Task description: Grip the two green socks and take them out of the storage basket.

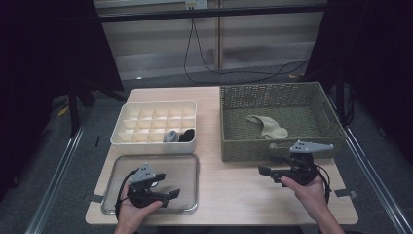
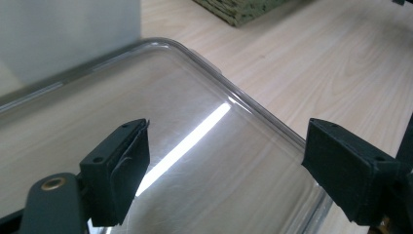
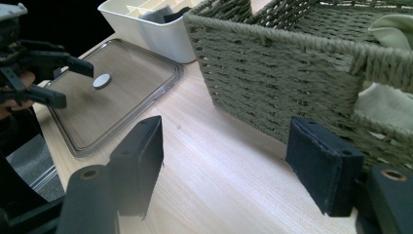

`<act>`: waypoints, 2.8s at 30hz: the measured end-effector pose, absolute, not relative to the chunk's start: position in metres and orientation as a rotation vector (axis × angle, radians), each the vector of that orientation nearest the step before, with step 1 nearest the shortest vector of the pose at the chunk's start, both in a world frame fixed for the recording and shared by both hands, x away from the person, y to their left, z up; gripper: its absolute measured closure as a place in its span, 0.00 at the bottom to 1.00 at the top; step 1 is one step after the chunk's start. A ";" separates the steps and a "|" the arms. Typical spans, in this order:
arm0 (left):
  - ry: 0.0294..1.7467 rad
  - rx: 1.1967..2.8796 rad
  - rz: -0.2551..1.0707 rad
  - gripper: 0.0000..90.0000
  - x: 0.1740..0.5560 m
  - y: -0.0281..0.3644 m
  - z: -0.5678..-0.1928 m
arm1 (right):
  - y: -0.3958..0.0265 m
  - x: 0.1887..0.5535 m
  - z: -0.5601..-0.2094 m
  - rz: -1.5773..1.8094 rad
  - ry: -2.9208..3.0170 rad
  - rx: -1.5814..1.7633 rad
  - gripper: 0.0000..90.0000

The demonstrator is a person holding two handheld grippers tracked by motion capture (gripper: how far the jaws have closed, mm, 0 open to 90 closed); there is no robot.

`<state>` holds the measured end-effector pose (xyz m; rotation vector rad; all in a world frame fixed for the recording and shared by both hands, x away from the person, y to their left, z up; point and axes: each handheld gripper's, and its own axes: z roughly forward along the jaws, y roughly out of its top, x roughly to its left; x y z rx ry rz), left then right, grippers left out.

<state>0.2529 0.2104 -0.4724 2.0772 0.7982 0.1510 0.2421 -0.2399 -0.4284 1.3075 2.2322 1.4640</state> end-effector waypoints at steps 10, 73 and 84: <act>0.769 2.069 0.138 0.18 0.235 0.204 -0.471 | -0.249 0.252 -0.393 1.469 2.210 1.271 0.40; 0.789 2.076 0.128 0.17 0.251 0.204 -0.473 | -0.261 0.483 -0.433 0.852 2.469 1.617 0.67; 0.792 2.063 0.112 0.16 0.256 0.204 -0.473 | -0.260 0.492 -0.453 0.715 2.522 1.646 0.72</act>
